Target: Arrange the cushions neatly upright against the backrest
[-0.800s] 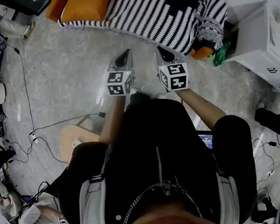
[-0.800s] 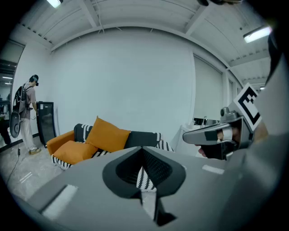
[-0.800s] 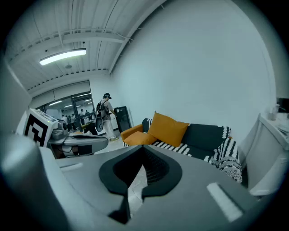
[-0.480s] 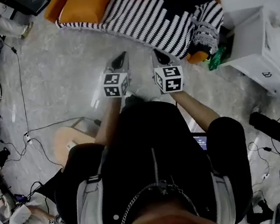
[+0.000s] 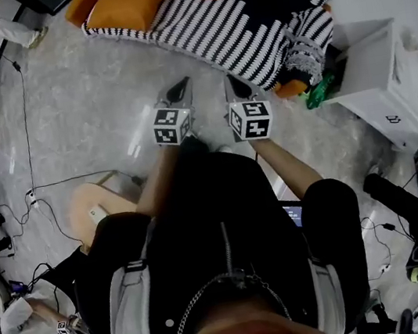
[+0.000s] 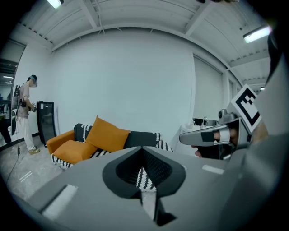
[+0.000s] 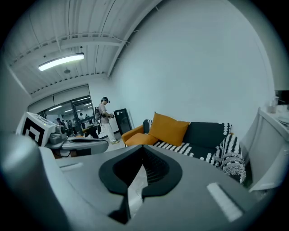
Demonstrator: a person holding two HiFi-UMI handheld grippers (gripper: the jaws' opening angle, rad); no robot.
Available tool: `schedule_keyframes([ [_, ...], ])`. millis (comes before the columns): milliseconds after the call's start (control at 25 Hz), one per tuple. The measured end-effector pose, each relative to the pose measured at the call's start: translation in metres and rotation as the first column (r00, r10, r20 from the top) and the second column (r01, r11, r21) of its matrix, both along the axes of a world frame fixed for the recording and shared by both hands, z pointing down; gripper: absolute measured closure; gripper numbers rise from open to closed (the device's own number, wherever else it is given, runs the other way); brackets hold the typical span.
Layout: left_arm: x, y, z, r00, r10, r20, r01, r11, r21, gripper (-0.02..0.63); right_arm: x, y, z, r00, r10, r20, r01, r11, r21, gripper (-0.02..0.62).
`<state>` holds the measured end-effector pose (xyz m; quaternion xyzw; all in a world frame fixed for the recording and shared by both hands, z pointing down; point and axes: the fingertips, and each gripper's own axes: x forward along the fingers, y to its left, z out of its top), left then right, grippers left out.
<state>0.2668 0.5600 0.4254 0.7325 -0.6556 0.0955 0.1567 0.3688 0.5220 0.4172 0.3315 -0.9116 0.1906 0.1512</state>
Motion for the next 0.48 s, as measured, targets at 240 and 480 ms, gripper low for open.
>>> schedule_keyframes([
  [240, -0.014, -0.007, 0.005, 1.0, 0.005, -0.009, -0.005, 1.0, -0.013, 0.595, -0.013, -0.001, 0.011, 1.0, 0.005, -0.004, -0.006, 0.999, -0.043, 0.592],
  [480, -0.036, -0.039, 0.01, 1.0, 0.023, -0.021, -0.023, 1.0, -0.002, 0.595, -0.034, -0.026, 0.014, 0.999, 0.02, -0.028, -0.022, 0.999, -0.043, 0.592],
])
